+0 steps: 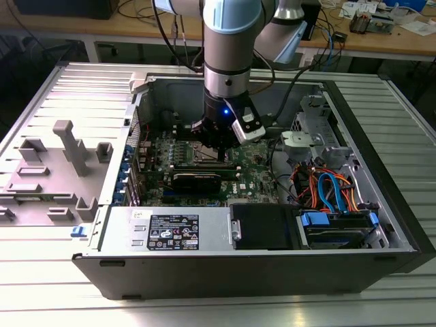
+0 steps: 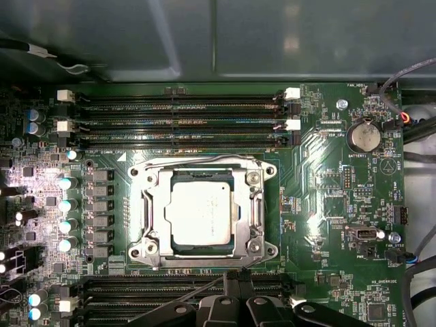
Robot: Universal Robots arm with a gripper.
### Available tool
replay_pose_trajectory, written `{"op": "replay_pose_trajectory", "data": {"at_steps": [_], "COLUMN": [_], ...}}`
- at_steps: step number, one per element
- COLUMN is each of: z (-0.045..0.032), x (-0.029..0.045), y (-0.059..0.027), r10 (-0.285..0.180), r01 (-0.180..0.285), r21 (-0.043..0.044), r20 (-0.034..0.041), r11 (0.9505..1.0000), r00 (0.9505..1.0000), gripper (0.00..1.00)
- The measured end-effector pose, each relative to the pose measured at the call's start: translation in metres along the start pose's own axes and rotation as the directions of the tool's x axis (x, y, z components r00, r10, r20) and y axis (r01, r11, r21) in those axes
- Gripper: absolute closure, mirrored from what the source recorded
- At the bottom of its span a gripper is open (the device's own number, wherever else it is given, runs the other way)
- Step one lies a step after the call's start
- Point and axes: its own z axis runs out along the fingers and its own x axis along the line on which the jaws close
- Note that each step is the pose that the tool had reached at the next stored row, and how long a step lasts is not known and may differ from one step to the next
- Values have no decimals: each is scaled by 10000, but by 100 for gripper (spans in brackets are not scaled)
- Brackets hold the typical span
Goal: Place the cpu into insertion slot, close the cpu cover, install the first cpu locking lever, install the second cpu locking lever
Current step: 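Install the second cpu locking lever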
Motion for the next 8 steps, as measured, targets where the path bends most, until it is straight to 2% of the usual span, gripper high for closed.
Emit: {"op": "replay_pose_trajectory", "data": {"at_steps": [1, 2, 5, 7, 8], "z": [0, -1, -5, -6, -5], "x": [-3, -10, -41, -43, -47], "y": [-1, 0, 0, -10, -17], "r10": [-2, -1, -3, -3, -4], "r01": [2, 1, 3, 3, 4], "r21": [1, 0, -2, -6, -6], "r20": [-17, -68, -338, -489, -596], "r11": [10000, 10000, 10000, 10000, 10000], "r00": [10000, 10000, 9994, 9988, 9982], "gripper": [89, 89, 89, 89, 89]}}
